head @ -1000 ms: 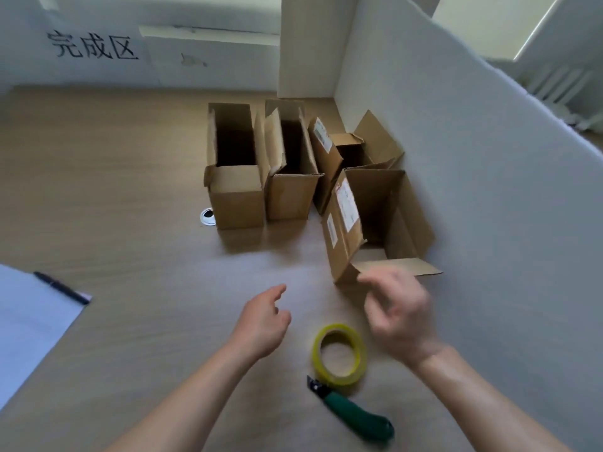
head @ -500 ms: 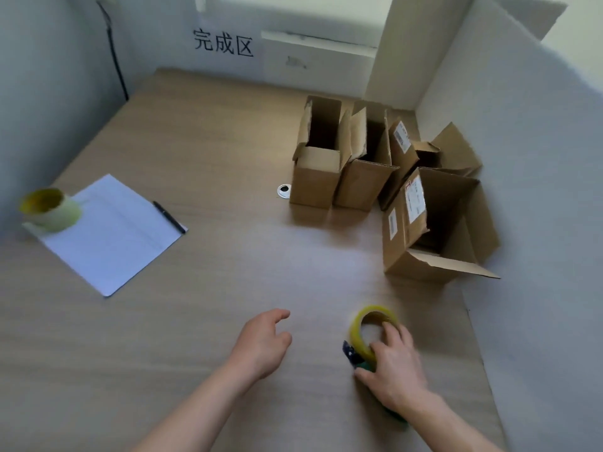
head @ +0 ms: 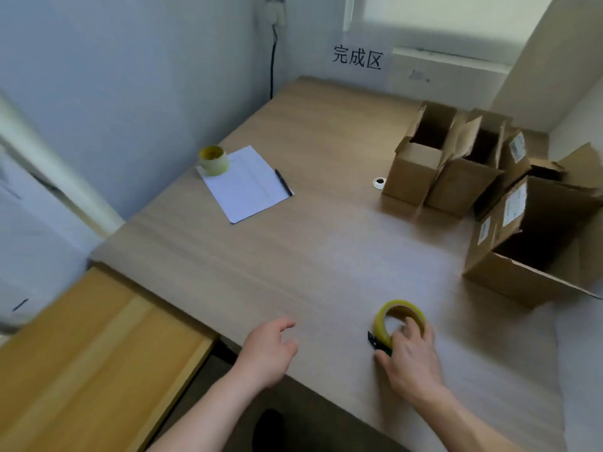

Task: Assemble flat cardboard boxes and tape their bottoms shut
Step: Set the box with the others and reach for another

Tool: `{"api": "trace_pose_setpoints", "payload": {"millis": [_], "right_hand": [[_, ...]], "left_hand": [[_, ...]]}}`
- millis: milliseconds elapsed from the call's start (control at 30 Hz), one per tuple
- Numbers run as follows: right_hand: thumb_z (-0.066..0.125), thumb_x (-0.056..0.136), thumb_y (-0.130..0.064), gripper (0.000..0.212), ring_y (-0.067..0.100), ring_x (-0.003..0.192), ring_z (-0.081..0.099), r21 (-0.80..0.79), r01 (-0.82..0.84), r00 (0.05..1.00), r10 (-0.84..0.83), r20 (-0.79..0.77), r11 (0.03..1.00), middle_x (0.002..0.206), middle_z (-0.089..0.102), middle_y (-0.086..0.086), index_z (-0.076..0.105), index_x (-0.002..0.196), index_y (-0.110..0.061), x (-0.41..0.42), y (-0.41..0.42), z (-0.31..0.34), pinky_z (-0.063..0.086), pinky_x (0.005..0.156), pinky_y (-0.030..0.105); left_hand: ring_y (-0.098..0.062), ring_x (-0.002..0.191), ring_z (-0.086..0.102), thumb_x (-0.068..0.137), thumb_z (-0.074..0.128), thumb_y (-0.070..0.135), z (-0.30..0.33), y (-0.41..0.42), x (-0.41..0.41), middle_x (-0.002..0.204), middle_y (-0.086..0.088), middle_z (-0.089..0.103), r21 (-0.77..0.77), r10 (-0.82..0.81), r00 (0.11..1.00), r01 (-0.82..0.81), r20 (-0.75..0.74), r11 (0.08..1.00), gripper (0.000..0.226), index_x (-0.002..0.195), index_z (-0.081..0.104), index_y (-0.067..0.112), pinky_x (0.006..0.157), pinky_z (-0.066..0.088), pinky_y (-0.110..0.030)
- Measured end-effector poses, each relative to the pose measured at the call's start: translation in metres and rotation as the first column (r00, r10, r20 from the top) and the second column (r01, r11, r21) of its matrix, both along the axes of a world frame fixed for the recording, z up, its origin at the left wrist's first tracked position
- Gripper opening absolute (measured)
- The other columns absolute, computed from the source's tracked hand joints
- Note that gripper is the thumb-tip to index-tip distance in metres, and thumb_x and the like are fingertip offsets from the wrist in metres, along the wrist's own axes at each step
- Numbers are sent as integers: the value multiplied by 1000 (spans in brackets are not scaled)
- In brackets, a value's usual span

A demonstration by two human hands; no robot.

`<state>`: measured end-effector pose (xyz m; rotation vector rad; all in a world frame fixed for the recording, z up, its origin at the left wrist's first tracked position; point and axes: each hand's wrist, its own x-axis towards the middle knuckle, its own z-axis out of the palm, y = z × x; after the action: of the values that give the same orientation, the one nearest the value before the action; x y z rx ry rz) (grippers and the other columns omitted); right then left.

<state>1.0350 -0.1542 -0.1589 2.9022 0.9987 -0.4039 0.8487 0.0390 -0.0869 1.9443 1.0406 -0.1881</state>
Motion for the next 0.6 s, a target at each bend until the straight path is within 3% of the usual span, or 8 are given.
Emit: {"api": "trace_pose_setpoints", "payload": {"millis": [100,233,333,467,600], "right_hand": [[50,87,-65,48,31,137,20,-13,-32,999,32,16,999,142,33,5,59,107,-22,-2,7,0,44,101,40],[47,85,-70,52,27,140,17,-73,-13,998,18,57,997,144,29,3,53,113,-26,-6,9,4,45,95,40],[49,85,-69,54,24,141,19,-64,-11,998,15,53,998,144,31,2,52,117,-26,-9,11,13,43,98,40],[53,87,-61,57,28,138,28,58,-36,991,29,128,998,143,39,8,55,126,-20,-33,29,30,40,104,41],[49,94,-57,65,26,148,20,197,-151,988,139,72,969,161,23,8,41,146,-19,-100,89,47,27,116,42]], "left_hand": [[2,93,56,95,53,24,6,9,-30,129,4,58,37,72,997,-73,12,997,49,143,46,30,83,44,-18],[-12,123,51,94,57,26,9,22,-64,140,4,52,79,128,991,-131,40,988,47,141,48,28,102,41,-28],[-14,128,49,94,57,26,10,32,-88,140,5,52,85,161,985,-166,64,982,47,140,48,28,104,40,-29],[-14,130,48,93,57,25,11,46,-125,142,6,52,107,151,985,-158,78,982,47,140,49,27,105,39,-29],[-13,134,43,93,55,26,17,62,-174,145,8,48,172,151,985,-163,81,971,48,141,48,27,108,34,-29]]}}
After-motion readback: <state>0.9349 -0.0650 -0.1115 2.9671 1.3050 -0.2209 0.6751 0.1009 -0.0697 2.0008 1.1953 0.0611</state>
